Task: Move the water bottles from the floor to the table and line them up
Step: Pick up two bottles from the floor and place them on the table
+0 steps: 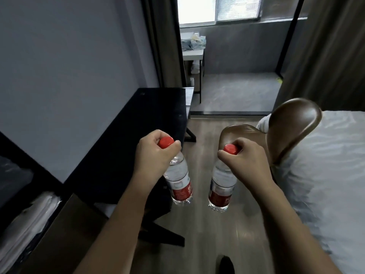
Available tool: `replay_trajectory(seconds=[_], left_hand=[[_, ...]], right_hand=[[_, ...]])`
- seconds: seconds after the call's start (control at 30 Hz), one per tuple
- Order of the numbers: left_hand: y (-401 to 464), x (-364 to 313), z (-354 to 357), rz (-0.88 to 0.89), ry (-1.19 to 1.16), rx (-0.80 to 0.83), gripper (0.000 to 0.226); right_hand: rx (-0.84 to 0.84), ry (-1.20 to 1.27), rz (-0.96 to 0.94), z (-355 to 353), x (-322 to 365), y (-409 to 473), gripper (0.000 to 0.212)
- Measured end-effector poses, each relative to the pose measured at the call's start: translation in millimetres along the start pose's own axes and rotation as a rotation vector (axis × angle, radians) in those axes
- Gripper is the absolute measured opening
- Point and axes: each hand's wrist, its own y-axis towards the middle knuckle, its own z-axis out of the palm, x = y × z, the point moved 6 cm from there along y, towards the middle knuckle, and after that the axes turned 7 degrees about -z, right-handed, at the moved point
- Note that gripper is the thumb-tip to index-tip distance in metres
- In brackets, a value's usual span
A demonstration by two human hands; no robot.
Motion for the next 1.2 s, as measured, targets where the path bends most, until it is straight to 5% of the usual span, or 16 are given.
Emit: replay_trajectory(seconds=[0.37, 1.2], left_hand=[[147, -33, 89, 0.092, 0.052, -0.097, 0.017], [496, 51, 203, -0.026, 0.04, -0.073, 0.02]], right_hand=[[-0.052, 0.078, -0.102, 15, -49, 187, 0.023], [0.107, 0.034, -0.114, 204, -124, 523, 0.02]])
